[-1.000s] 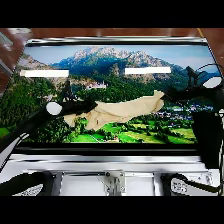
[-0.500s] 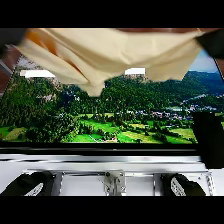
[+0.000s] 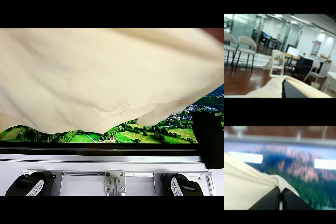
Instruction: Fold the shirts.
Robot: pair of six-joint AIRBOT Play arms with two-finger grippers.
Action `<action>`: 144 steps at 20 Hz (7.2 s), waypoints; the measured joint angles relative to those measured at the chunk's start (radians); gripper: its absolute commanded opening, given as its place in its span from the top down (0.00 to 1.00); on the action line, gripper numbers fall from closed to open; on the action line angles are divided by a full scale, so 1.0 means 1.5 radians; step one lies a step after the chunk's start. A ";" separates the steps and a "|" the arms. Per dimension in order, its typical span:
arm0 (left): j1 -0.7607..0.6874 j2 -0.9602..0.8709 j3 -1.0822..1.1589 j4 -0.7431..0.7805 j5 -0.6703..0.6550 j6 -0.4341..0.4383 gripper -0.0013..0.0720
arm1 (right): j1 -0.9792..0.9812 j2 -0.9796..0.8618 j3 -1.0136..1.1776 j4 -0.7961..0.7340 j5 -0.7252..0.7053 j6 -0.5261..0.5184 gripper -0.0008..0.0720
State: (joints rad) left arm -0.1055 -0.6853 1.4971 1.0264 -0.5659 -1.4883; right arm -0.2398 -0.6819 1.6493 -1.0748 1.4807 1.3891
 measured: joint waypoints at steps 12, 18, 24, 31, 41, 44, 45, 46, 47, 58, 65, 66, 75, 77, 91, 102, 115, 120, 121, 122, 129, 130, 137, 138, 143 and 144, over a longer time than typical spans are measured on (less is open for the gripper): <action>0.010 -0.256 0.001 0.058 -0.197 -0.026 0.93 | -0.001 -0.019 -0.464 -0.037 0.139 0.083 0.90; -0.126 -0.480 0.002 0.049 -0.084 0.017 0.93 | -0.001 -0.055 -0.553 0.002 -0.068 0.081 0.90; -0.163 -0.623 0.002 -0.037 0.083 0.021 0.66 | -0.002 -0.184 -0.566 0.035 -0.301 0.102 0.90; -0.064 -0.647 0.002 -0.036 -0.132 0.023 0.39 | -0.001 -0.304 -0.568 0.090 -0.399 0.106 0.90; 0.140 -0.582 -0.216 -0.081 -0.449 0.038 0.24 | -0.001 -0.324 -0.568 0.097 -0.399 0.058 0.89; 0.139 -0.585 -0.271 -0.120 -0.374 0.043 0.24 | -0.001 -0.324 -0.568 0.097 -0.400 0.049 0.89; 0.135 -0.590 -0.281 -0.127 -0.356 0.048 0.24 | -0.001 -0.324 -0.568 0.097 -0.404 0.048 0.90; 0.130 -0.597 -0.287 -0.134 -0.345 0.051 0.24 | -0.001 -0.324 -0.568 0.098 -0.409 0.046 0.90; 0.124 -0.605 -0.292 -0.139 -0.336 0.053 0.24 | -0.001 -0.325 -0.568 0.098 -0.415 0.044 0.90; 0.066 -0.666 -0.294 -0.219 -0.266 0.075 0.81 | 0.000 -0.325 -0.568 0.101 -0.439 0.040 0.90; 0.044 -0.626 -0.239 -0.254 -0.251 0.145 0.94 | 0.000 -0.316 -0.564 0.136 -0.440 0.031 0.90; 0.041 -0.598 -0.226 -0.252 -0.250 0.160 0.94 | 0.000 -0.307 -0.558 0.156 -0.441 0.020 0.90; 0.034 -0.193 -0.011 -0.165 -0.102 0.212 0.93 | -0.001 -0.093 -0.326 0.203 -0.543 -0.104 0.90; 0.034 -0.111 0.022 -0.159 -0.025 0.213 0.93 | -0.001 -0.048 -0.263 0.149 -0.577 -0.087 0.90; 0.034 0.075 0.056 0.043 -0.301 0.073 0.93 | -0.001 0.051 -0.075 0.002 -0.356 -0.010 0.90; 0.034 0.194 0.057 0.140 -0.508 -0.054 0.93 | -0.001 0.172 -0.067 -0.097 -0.208 0.061 0.90; 0.034 0.094 -0.225 0.202 -0.320 -0.101 0.93 | 0.003 -0.076 -0.105 -0.057 -0.130 0.112 0.90; 0.033 -0.089 -0.264 0.112 -0.120 -0.116 0.93 | 0.072 -0.292 -0.118 -0.001 -0.293 0.107 0.90; 0.033 -0.125 -0.267 0.092 -0.098 -0.118 0.93 | 0.091 -0.330 -0.119 0.003 -0.321 0.102 0.90; 0.033 -0.162 -0.269 0.073 -0.083 -0.119 0.93 | 0.108 -0.369 -0.120 0.005 -0.350 0.099 0.90; 0.033 -0.354 -0.272 0.014 -0.163 -0.061 0.89 | 0.159 -0.540 -0.121 0.011 -0.425 0.084 0.83; 0.033 -0.373 -0.272 0.011 -0.179 -0.050 0.68 | 0.161 -0.552 -0.121 0.012 -0.424 0.083 0.54; 0.110 -0.407 -0.195 0.028 -0.374 0.023 0.01 | 0.142 -0.500 -0.119 0.012 -0.406 0.000 0.10; 0.140 -0.399 -0.180 0.035 -0.424 0.040 0.01 | 0.132 -0.474 -0.119 -0.009 -0.392 -0.014 0.10; 0.265 -0.303 -0.220 0.045 -0.569 0.097 0.00 | 0.068 -0.374 -0.121 -0.142 -0.218 -0.040 0.10; 0.281 -0.277 -0.257 0.045 -0.582 0.110 0.00 | 0.056 -0.366 -0.127 -0.151 -0.182 -0.042 0.10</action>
State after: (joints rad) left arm 0.3164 -1.1015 1.1118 1.0935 -1.4395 -1.3239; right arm -0.1555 -1.2304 1.4593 -1.3010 1.2076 1.3262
